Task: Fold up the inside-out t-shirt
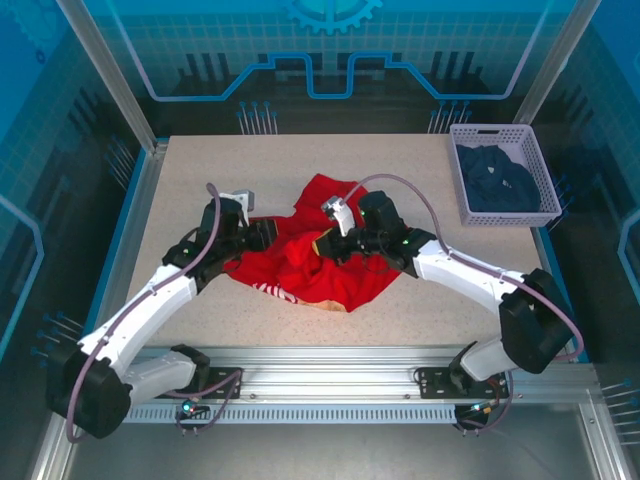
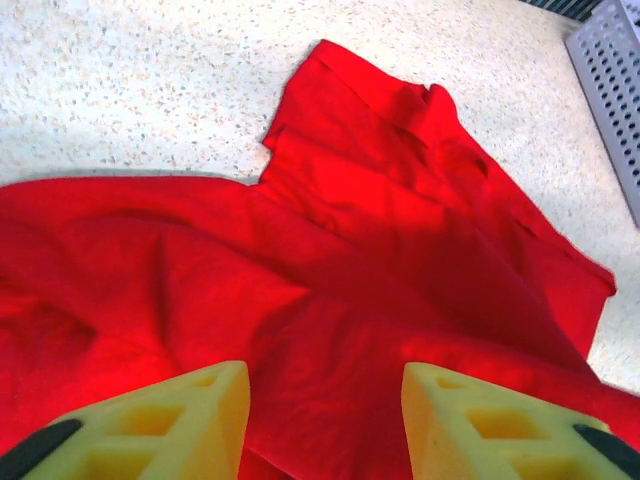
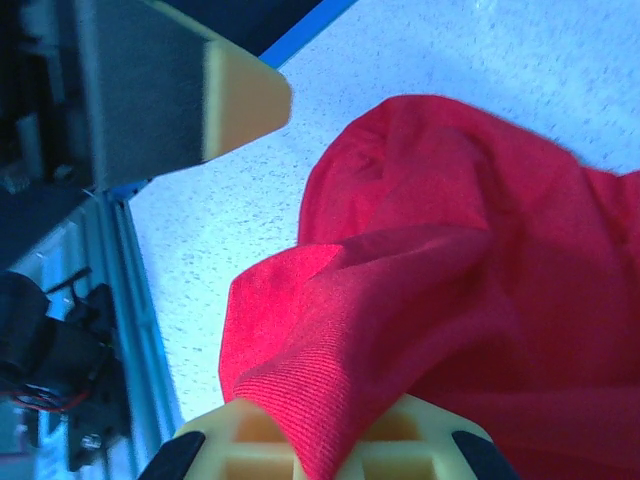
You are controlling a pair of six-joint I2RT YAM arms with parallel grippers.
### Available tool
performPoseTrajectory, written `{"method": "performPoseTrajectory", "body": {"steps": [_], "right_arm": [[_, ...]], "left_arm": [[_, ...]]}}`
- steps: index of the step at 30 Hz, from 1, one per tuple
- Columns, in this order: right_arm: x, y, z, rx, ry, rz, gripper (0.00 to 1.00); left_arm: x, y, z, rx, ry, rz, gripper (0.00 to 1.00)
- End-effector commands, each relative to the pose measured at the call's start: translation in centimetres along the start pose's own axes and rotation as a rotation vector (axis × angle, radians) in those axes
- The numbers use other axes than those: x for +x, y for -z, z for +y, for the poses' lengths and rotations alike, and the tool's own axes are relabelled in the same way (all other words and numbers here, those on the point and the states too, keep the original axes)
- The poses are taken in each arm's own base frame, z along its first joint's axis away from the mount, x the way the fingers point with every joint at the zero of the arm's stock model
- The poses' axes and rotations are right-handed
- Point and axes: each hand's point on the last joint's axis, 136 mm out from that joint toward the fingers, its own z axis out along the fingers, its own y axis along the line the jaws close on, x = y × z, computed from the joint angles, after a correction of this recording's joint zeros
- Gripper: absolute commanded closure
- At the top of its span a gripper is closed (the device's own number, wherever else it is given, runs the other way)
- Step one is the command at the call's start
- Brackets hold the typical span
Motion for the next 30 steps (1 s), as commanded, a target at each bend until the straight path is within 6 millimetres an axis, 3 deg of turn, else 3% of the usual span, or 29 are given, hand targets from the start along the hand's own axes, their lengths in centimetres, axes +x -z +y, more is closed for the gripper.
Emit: {"method": "performPoseTrajectory", "body": {"steps": [1,6,10,12,19,26,30], "right_arm": [[-1.7,-0.2,0.0,-0.048,-0.152,-0.003,1.00],[-1.7,-1.0,-1.4,-0.045,-0.276,0.038,1.00],[-1.7,-1.2,-2.2,-0.042,-0.320,0.045,1.00],[-1.8,-1.1,-2.3,-0.039,-0.323,0.049,1.00],[-1.7,-0.9,-2.7,-0.031,-0.330,0.049,1.00],[-1.3,-0.8,-2.7,-0.030,-0.327,0.051,1.00],[-1.3,-0.5,-2.9,-0.022,-0.326,0.046,1.00]], "left_arm": [[1.1,2.4,-1.5,0.046,-0.085,-0.045,0.50],[6.3,3.0,-6.1,0.242,-0.171,0.025,0.52],[10.3,1.4,-8.2,0.332,-0.201,0.148,0.58],[11.2,0.2,-8.8,0.344,-0.210,0.197,0.58],[10.1,-4.1,-7.3,0.164,-0.183,0.185,0.62],[9.0,-6.4,-5.7,0.090,-0.132,0.150,0.67],[8.9,-7.4,-5.7,0.093,-0.127,0.160,0.76]]}}
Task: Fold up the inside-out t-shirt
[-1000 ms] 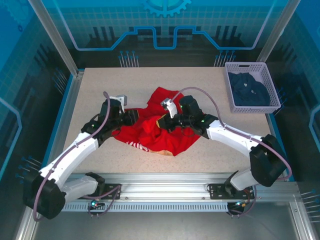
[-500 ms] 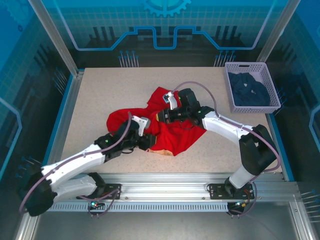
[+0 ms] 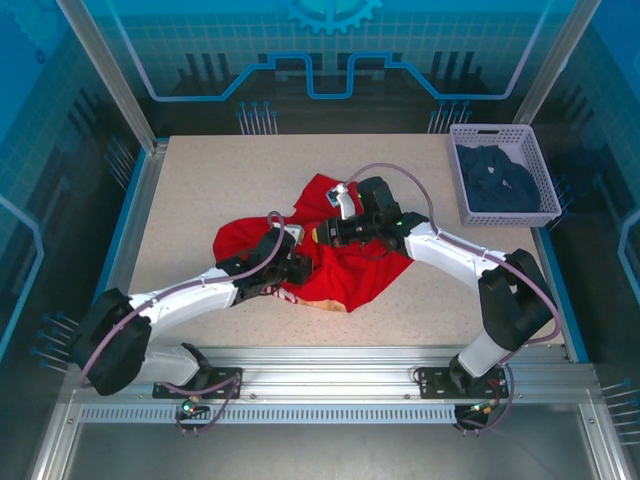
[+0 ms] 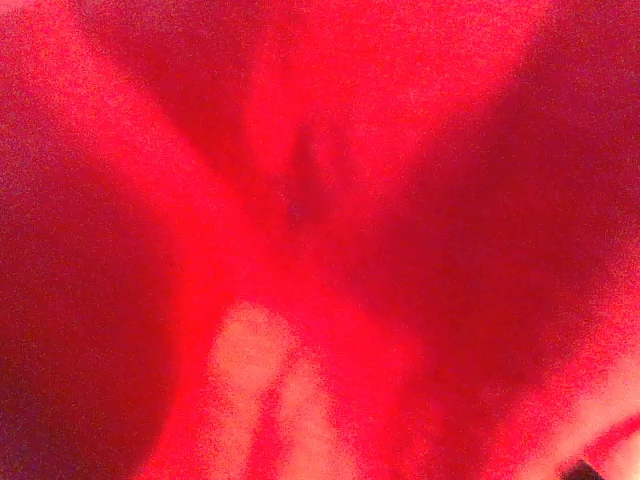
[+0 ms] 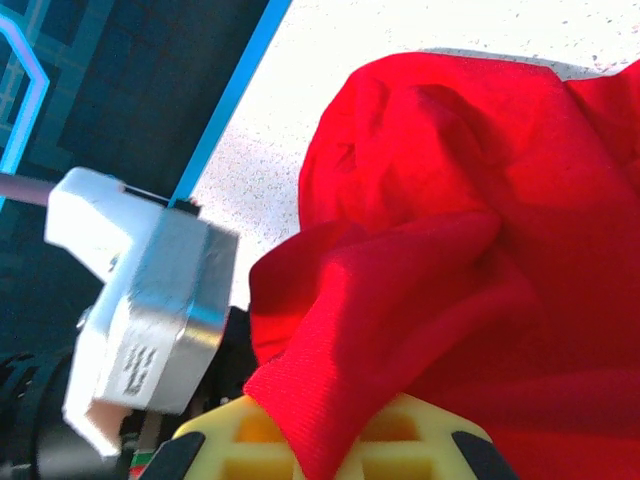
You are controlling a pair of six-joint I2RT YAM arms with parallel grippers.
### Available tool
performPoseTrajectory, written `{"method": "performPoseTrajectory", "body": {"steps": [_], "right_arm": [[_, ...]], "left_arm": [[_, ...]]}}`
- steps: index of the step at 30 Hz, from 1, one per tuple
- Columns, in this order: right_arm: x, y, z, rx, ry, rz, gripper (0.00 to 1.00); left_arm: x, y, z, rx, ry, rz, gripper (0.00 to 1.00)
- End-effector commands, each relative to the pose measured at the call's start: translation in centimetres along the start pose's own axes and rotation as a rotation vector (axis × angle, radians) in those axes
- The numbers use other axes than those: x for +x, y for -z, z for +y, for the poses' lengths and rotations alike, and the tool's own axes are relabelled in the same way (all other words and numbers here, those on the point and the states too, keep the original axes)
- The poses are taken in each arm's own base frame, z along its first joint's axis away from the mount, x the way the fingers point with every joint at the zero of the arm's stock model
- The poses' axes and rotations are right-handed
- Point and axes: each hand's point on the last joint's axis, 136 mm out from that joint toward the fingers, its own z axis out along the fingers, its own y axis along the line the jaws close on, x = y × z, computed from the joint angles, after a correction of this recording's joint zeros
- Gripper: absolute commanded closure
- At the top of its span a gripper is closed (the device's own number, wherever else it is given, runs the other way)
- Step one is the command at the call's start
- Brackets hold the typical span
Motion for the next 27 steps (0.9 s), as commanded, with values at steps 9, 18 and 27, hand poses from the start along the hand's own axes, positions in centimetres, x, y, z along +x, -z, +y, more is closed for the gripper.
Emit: {"method": "performPoseTrajectory", "body": {"steps": [9,18,27], "right_arm": [[-0.9,2.5,-3.1,0.235,0.118,-0.002,0.99],[-0.9,4.7,-2.7,0.335,0.284,0.024,0.77],[2.1,6.4,0.5,0.285,0.390,-0.017,0.59]], "left_arm": [[-3.6,5.0,-5.8,0.356,-0.018,-0.078,1.00],[-6.8,12.8,-6.4,0.609,0.158,-0.199,1.00],[-6.4,12.7,-6.2,0.610,0.153,-0.188,1.00]]}}
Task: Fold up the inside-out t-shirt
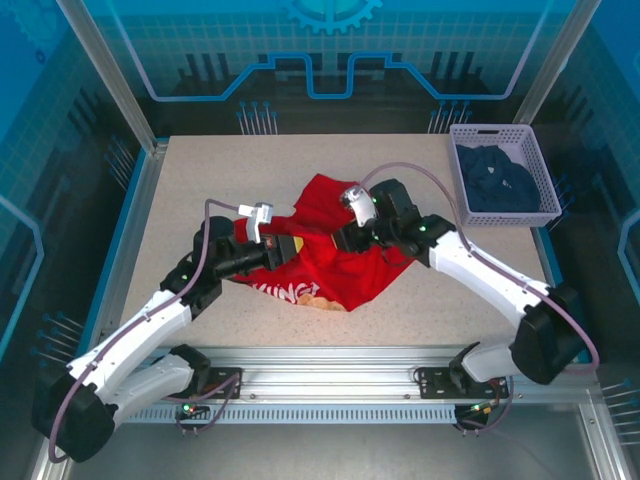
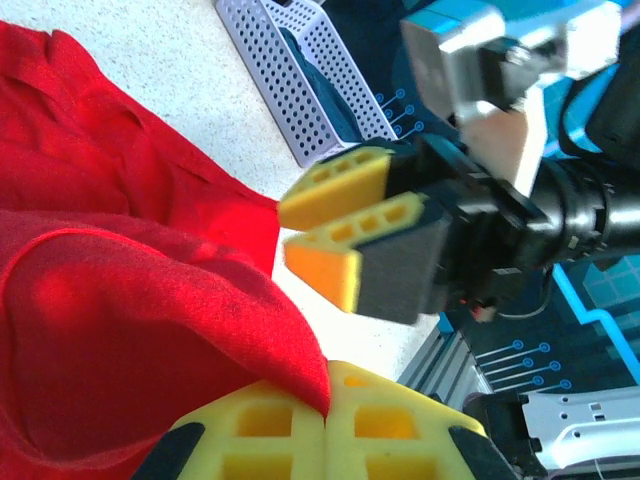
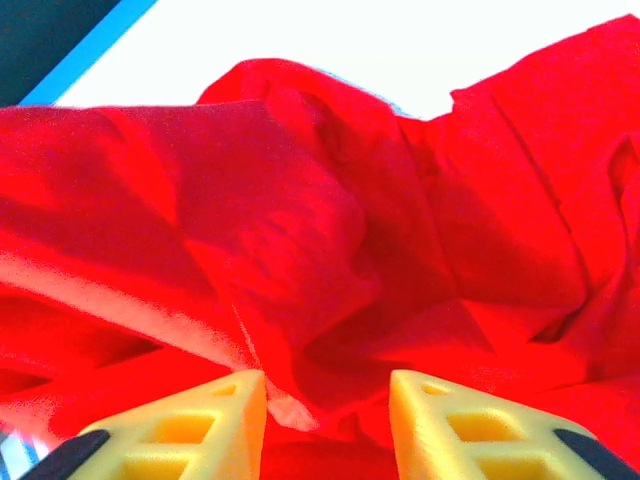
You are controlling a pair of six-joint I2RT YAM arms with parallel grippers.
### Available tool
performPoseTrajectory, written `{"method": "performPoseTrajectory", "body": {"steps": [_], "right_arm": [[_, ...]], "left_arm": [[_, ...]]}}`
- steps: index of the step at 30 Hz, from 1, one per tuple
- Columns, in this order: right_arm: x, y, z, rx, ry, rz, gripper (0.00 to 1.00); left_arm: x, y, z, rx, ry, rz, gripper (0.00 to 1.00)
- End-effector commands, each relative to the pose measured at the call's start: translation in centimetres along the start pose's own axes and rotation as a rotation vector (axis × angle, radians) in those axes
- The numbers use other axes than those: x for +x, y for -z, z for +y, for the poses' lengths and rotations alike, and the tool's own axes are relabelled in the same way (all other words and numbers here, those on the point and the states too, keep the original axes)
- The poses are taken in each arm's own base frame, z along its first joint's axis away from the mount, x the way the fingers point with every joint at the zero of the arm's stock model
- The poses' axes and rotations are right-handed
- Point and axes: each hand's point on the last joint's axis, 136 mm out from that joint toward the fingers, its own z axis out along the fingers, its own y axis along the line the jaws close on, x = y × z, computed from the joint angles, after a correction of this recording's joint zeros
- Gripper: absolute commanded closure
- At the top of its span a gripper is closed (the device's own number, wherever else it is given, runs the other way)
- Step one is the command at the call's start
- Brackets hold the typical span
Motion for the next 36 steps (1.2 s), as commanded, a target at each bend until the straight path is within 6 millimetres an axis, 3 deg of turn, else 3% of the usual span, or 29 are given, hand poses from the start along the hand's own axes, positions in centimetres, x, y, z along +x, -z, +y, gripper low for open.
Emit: {"method": "performPoseTrajectory", "body": {"steps": [1,4,7,10,13,15,17,19,21,25,27,33,36], "right_arm": [[1.0,0.3,1.6,-0.023,0.052,-0.014,0.57],[1.8,-0.4,2.1,-0.017,0.022,-0.018,0.52],[2.7,-1.9,2.7,-0.040,-0.013,-0.015,0.38],[3.4,-3.6,2.2,0.014,-0.025,-0.013,0.30],[2.8,-5.6,1.1,0.062,-0.044,-0.029,0.28],[1.8,-6.7,1.2,0.043,-0.039,-0.043,0.34],[0.7,-7.1,2.0,-0.034,-0.039,-0.032,0.65],[-0.4,-5.7,2.7,-0.126,-0.025,-0.038,0.88],[-1.2,-3.3,3.9,-0.283,-0.029,-0.056,0.99],[-2.0,2.0,6.3,-0.534,-0.009,-0.094,1.00],[-1.7,3.4,6.7,-0.555,0.028,-0.095,1.00],[-2.9,6.3,5.5,-0.579,0.022,-0.192,1.00],[-2.6,5.9,4.8,-0.548,0.018,-0.172,1.00]], "left_arm": [[0.3,0.1,-0.4,0.032,0.017,0.015,1.00],[0.4,0.1,-0.3,0.031,0.019,0.016,1.00],[0.3,0.1,-0.4,0.033,0.022,0.014,1.00],[0.3,0.1,-0.6,0.046,0.024,0.015,1.00],[0.6,0.1,-0.6,0.052,0.020,0.025,1.00],[0.9,0.2,-0.4,0.045,0.014,0.030,1.00],[1.0,0.5,0.2,0.008,0.010,0.024,1.00],[0.7,1.1,1.4,-0.069,0.014,-0.005,1.00],[0.3,1.9,2.3,-0.121,0.014,-0.048,1.00],[-0.2,2.2,2.3,-0.080,0.059,-0.063,1.00],[-0.6,2.3,2.1,-0.046,0.089,-0.066,1.00],[-0.9,2.3,1.4,0.004,0.097,-0.071,1.00],[-0.8,2.3,0.0,0.093,0.091,-0.063,1.00]]}}
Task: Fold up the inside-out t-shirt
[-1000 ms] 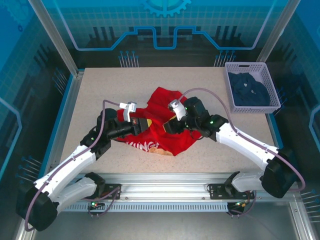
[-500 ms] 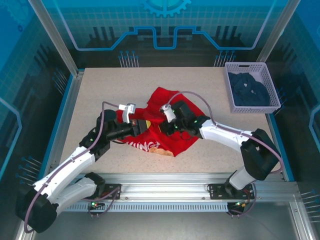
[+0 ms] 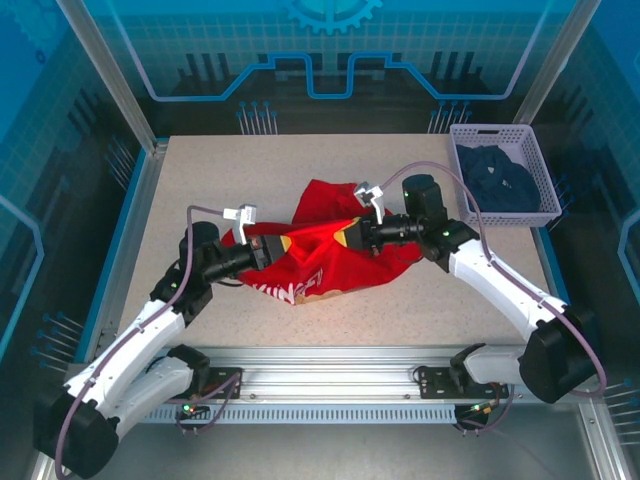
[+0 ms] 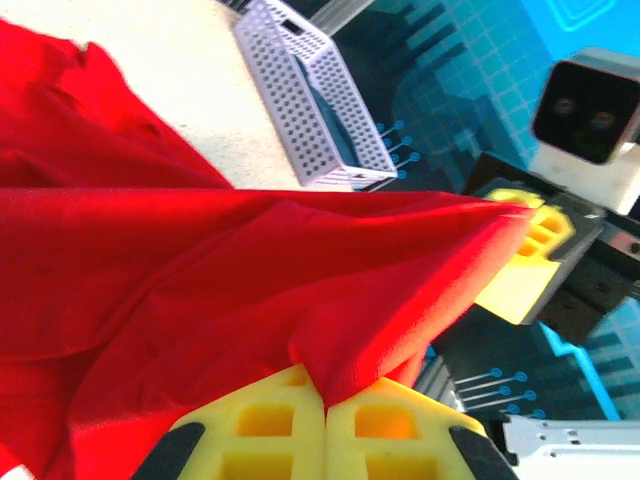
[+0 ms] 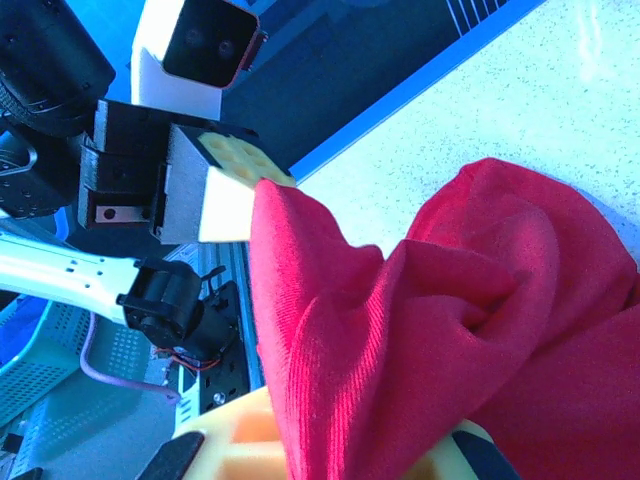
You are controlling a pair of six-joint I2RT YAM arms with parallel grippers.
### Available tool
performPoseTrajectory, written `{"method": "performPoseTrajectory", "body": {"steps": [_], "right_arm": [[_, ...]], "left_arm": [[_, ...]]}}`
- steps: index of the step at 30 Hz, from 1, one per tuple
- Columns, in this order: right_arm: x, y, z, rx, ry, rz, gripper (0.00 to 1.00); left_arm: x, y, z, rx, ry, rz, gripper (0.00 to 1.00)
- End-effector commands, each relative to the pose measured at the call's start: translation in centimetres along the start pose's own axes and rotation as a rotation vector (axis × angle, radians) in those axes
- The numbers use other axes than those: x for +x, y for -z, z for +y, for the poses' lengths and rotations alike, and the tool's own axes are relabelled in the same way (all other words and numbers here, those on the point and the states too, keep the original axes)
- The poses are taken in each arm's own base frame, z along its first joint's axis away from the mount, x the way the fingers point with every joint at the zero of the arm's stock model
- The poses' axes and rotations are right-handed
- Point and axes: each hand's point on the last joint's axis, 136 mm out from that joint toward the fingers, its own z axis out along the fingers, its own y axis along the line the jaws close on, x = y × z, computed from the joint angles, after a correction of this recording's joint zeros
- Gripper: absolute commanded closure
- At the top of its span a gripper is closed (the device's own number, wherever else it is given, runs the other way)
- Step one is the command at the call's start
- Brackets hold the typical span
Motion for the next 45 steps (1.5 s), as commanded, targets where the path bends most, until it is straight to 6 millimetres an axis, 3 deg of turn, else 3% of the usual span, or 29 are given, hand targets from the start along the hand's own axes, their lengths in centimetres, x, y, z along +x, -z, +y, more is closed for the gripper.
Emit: {"method": "performPoseTrajectory", "body": {"steps": [1,4,7,14,19,21,23,26,31,37,42,45], "right_arm": [[0.3,0.5,0.2,-0.032,0.007,0.018,1.00],[1.8,0.1,-1.2,0.022,-0.004,0.073,1.00],[3.1,0.2,-3.7,0.160,-0.015,0.117,1.00],[5.0,1.2,-8.4,0.450,-0.062,0.190,1.00],[4.9,1.4,-9.1,0.562,-0.033,0.217,0.99],[4.4,2.3,-9.9,0.681,-0.026,0.233,0.90],[3.6,2.6,-9.4,0.714,0.021,0.224,0.80],[2.1,1.9,-6.7,0.635,0.142,0.169,0.66],[1.6,0.2,-2.2,0.452,0.308,0.135,0.54],[2.9,-3.0,-0.2,0.322,0.427,0.188,0.36],[2.6,-4.7,1.2,0.205,0.435,0.167,0.31],[2.4,-5.4,0.0,0.241,0.413,0.176,0.34]], "left_arm": [[-0.1,0.3,-2.1,0.139,0.008,0.000,1.00],[-0.9,1.3,-5.8,0.337,-0.009,-0.041,1.00],[-1.5,1.9,-7.9,0.419,-0.005,-0.038,1.00],[-2.6,1.9,-7.6,0.335,0.003,-0.055,1.00],[-2.5,1.8,-7.2,0.300,0.007,-0.045,1.00],[-2.3,1.6,-7.0,0.282,-0.001,-0.031,1.00],[-1.8,1.4,-6.3,0.228,-0.023,-0.013,1.00],[-1.3,1.0,-6.0,0.195,-0.055,0.009,1.00],[-1.0,0.7,-6.3,0.205,-0.071,0.034,1.00],[-0.8,0.7,-6.7,0.216,-0.087,0.050,1.00],[-0.4,0.7,-6.5,0.205,-0.089,0.059,1.00],[-0.2,0.8,-6.5,0.206,-0.090,0.060,1.00]]}}
